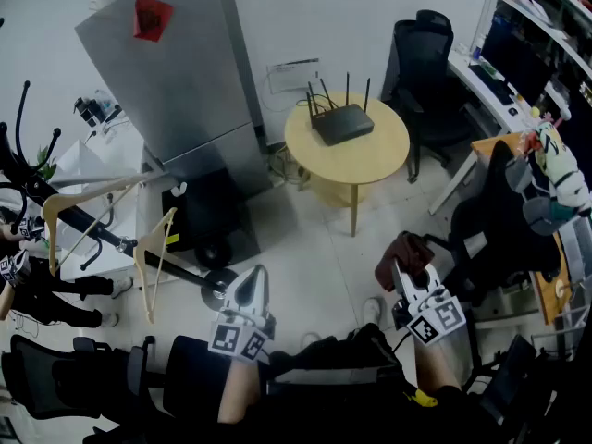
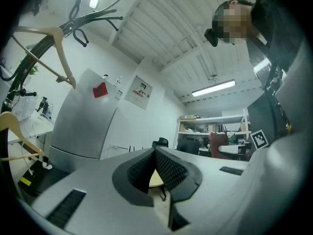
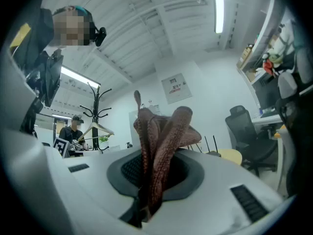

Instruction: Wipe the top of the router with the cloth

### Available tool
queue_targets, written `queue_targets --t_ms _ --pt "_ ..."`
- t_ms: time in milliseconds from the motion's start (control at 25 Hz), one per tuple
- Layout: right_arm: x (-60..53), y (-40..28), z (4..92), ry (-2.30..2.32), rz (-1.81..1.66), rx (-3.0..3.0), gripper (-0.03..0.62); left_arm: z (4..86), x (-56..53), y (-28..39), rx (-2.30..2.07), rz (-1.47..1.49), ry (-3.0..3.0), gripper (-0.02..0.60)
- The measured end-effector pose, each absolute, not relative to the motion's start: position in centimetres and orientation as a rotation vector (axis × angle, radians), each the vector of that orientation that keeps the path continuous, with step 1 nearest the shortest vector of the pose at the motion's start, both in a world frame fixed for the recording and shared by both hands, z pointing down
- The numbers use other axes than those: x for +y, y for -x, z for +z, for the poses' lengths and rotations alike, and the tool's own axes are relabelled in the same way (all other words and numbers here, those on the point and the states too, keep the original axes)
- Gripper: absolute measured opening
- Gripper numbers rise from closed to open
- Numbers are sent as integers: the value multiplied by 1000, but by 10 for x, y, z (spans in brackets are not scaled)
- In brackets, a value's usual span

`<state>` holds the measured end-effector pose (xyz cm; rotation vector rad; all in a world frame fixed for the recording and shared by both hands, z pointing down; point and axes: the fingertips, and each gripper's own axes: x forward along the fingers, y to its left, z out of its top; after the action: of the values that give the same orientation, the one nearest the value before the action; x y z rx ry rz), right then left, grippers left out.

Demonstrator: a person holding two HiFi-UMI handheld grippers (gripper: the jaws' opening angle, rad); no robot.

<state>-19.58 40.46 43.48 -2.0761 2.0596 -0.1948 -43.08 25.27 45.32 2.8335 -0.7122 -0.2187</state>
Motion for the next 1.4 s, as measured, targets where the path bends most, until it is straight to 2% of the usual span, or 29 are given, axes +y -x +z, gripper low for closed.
queue_targets --t_ms 240,560,920,1400 --pt "383 147 438 2054 -159 2083 63 450 244 377 -729 -204 -2879 -9" --pt "346 35 430 2013 -84 2117 63 427 227 272 -789 -194 -2952 -9" --pt "330 -55 454 1961 -211 2182 62 435 215 184 -888 -144 -2919 -9" --pt "245 -107 470 2026 -289 2181 61 443 116 113 -773 -215 -2902 -8"
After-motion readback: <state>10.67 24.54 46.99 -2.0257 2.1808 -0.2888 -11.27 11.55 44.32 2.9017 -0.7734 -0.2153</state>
